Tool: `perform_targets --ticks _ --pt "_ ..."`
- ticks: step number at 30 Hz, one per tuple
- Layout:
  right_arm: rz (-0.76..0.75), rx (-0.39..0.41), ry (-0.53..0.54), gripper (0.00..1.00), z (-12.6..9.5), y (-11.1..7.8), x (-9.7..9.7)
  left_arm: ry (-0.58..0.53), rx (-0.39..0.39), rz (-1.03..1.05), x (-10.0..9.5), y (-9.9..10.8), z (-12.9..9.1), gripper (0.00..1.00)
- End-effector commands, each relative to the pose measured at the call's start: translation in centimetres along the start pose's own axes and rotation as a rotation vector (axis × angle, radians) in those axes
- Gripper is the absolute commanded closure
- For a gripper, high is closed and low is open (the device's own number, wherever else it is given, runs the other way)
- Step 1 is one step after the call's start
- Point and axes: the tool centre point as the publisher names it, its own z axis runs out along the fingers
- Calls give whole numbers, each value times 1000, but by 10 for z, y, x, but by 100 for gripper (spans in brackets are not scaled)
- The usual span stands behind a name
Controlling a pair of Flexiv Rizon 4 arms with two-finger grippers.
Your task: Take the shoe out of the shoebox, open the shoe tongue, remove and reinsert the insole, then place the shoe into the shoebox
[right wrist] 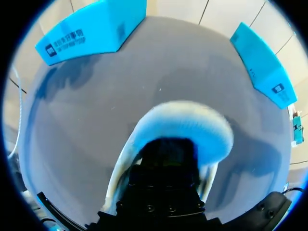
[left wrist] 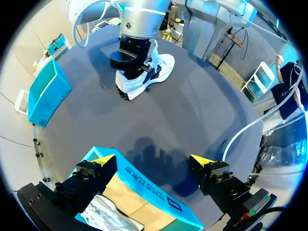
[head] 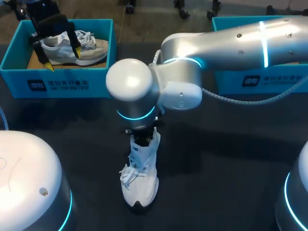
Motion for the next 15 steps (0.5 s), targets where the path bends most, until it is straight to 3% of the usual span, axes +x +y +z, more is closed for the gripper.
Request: perform_targets --ticks 1,7,11,15 --pt "5 29 -9 100 6 -15 17 3 0 1 0 1 0 0" --pt "29 68 -36 100 -10 -30 23 3 0 1 0 1 0 0" --pt "55 46 -93 100 -30 -33 20 3 0 1 0 1 0 0" --pt "69 15 -121 100 -35 -28 10 3 0 1 0 1 0 0"
